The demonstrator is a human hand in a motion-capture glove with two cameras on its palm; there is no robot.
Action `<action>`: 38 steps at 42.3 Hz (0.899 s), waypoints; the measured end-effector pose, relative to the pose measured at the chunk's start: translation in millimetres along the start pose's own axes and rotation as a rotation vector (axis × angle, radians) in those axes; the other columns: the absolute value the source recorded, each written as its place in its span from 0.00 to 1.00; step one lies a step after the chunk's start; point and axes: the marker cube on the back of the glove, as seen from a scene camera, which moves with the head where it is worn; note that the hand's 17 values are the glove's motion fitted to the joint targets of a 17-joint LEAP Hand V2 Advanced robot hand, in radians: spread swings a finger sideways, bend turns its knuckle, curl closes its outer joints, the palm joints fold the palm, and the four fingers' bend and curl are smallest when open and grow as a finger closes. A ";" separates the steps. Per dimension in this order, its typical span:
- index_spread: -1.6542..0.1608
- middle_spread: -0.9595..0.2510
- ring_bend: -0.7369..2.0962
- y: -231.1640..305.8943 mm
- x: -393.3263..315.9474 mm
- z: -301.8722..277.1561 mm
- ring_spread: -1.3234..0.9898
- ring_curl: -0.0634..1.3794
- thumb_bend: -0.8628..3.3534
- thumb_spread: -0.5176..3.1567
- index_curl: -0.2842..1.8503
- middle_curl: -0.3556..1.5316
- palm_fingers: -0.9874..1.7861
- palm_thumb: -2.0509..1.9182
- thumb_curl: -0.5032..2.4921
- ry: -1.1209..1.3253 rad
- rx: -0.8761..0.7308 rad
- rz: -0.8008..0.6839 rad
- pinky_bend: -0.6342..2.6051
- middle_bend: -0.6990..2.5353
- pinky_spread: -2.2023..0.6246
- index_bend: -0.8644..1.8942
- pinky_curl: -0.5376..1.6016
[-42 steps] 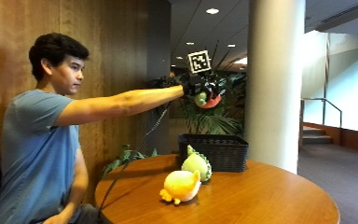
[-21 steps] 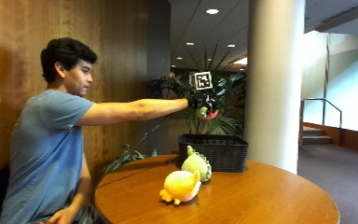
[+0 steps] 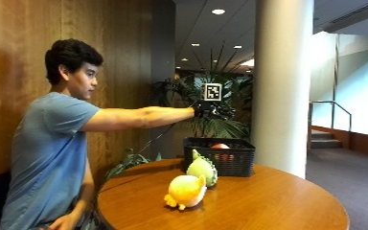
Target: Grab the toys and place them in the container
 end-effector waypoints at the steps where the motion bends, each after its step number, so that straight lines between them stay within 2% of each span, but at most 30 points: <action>1: 0.76 0.74 0.44 0.2 -1.3 -0.8 0.52 0.36 0.17 0.41 0.23 0.50 0.25 0.55 0.38 -0.012 0.003 0.000 0.66 0.23 0.74 0.36 0.48; 8: 0.77 0.84 0.41 8.0 -9.5 -9.6 0.57 0.31 0.19 0.43 0.23 0.45 0.26 0.52 0.34 -0.100 0.015 -0.119 0.65 0.24 0.77 0.35 0.46; 13: 0.77 0.88 0.40 9.9 18.0 -13.6 0.59 0.30 0.20 0.43 0.23 0.42 0.27 0.52 0.33 0.028 0.011 0.009 0.65 0.24 0.79 0.35 0.45; 16: 0.78 0.89 0.40 15.4 25.0 -21.5 0.60 0.30 0.20 0.43 0.23 0.40 0.27 0.51 0.32 0.006 0.014 -0.013 0.65 0.25 0.79 0.35 0.45; 19: 0.78 0.89 0.40 18.6 39.6 -25.1 0.61 0.30 0.20 0.43 0.23 0.39 0.27 0.52 0.31 0.108 0.005 0.031 0.65 0.25 0.79 0.35 0.45; 24: 0.78 0.90 0.39 14.3 15.2 -26.4 0.62 0.30 0.20 0.44 0.22 0.37 0.27 0.52 0.31 0.220 -0.028 0.078 0.65 0.25 0.80 0.34 0.44; 30: 0.78 0.90 0.39 37.9 64.6 -35.0 0.62 0.29 0.20 0.44 0.22 0.35 0.27 0.52 0.30 0.234 -0.049 0.086 0.64 0.25 0.80 0.34 0.43; 35: 0.78 0.90 0.38 49.1 94.4 -27.6 0.62 0.29 0.20 0.44 0.22 0.34 0.26 0.52 0.29 0.143 -0.065 0.269 0.64 0.25 0.80 0.34 0.43; 38: 0.78 0.90 0.38 66.0 118.5 -17.8 0.62 0.29 0.20 0.44 0.21 0.33 0.26 0.52 0.29 0.166 -0.104 0.144 0.64 0.25 0.80 0.34 0.43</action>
